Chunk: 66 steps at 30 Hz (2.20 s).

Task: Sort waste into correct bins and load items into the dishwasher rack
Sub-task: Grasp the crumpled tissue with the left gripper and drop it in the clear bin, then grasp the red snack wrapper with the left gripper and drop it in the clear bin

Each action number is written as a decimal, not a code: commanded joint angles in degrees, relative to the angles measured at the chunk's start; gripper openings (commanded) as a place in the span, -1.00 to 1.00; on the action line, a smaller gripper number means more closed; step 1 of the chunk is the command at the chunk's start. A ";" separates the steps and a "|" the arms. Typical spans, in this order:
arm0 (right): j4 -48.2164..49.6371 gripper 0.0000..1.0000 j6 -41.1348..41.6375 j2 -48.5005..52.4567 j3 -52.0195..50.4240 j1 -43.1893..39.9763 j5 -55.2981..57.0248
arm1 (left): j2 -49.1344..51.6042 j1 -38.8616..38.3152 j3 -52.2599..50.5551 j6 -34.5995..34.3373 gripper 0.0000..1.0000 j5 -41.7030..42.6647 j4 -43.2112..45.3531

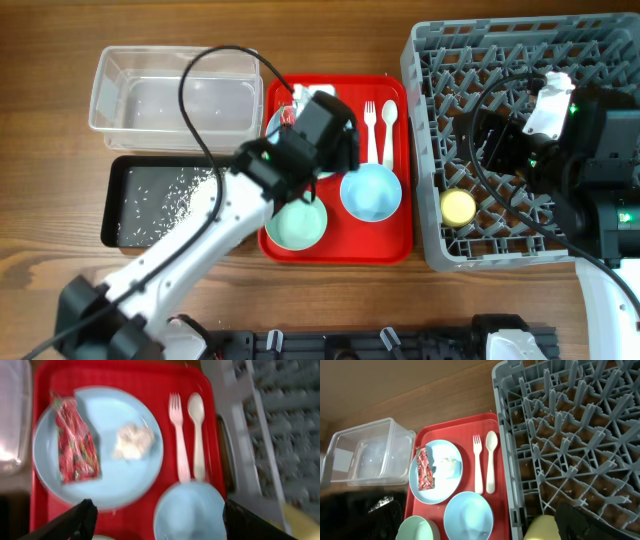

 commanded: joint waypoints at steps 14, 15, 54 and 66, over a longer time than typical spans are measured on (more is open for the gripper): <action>-1.51 0.99 1.14 3.63 0.31 -0.02 0.15 | 25.73 6.97 -0.09 5.75 0.27 8.26 20.55; -1.51 0.99 1.79 3.72 0.31 -0.02 0.04 | 26.51 6.97 -0.09 5.70 0.17 8.28 20.50; -4.07 0.99 2.89 2.38 0.31 -0.02 0.04 | 4.35 20.55 2.32 9.99 0.26 11.30 4.44; -4.09 0.99 2.89 2.38 0.31 -0.02 0.07 | 19.69 10.95 2.10 0.70 0.29 -3.15 3.43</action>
